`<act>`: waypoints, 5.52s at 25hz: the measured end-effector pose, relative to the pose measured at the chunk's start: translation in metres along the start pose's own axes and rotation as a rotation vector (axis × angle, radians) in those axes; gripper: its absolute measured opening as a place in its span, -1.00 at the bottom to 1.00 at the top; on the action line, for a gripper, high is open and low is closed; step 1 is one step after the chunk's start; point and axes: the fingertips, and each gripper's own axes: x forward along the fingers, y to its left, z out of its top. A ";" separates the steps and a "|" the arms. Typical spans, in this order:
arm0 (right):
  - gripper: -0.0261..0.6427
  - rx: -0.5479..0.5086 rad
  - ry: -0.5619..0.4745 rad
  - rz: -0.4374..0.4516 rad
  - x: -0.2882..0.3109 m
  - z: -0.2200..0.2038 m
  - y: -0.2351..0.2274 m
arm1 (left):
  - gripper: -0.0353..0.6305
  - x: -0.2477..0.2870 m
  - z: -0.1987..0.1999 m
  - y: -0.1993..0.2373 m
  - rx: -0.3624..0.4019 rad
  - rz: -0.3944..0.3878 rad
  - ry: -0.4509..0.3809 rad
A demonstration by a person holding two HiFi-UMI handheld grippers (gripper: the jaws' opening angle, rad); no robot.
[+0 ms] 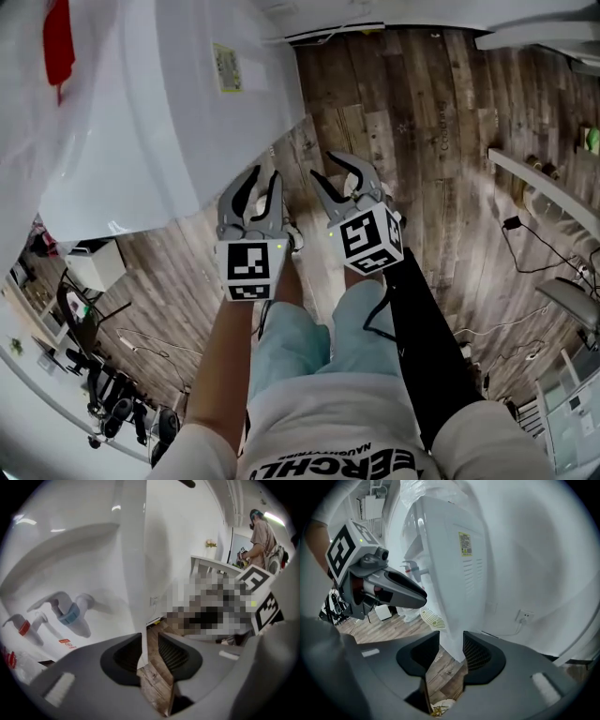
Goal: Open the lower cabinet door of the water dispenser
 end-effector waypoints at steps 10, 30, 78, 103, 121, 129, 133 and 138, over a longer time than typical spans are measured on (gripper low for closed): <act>-0.47 -0.098 0.009 -0.008 0.042 -0.011 -0.006 | -0.55 0.027 -0.028 0.015 -0.005 0.006 0.008; -0.44 -0.231 0.081 0.081 0.106 -0.045 -0.014 | -0.50 0.052 -0.060 0.033 0.009 0.030 0.056; -0.40 -0.370 0.203 0.143 0.195 -0.074 -0.016 | -0.50 0.066 -0.077 0.044 -0.029 -0.012 0.081; -0.41 -0.405 0.256 0.125 0.191 -0.084 -0.002 | -0.50 0.051 -0.082 0.055 -0.039 -0.005 0.051; -0.40 -0.359 0.295 0.073 0.187 -0.094 0.012 | -0.50 0.030 -0.094 0.066 -0.045 -0.002 0.039; -0.40 -0.305 0.311 0.038 0.182 -0.101 0.020 | -0.50 0.019 -0.102 0.069 -0.022 -0.033 0.038; -0.40 -0.288 0.322 0.014 0.178 -0.102 0.029 | -0.50 0.007 -0.105 0.073 0.008 -0.050 0.027; -0.40 -0.263 0.344 -0.006 0.175 -0.110 0.041 | -0.50 0.002 -0.106 0.075 0.056 -0.084 0.011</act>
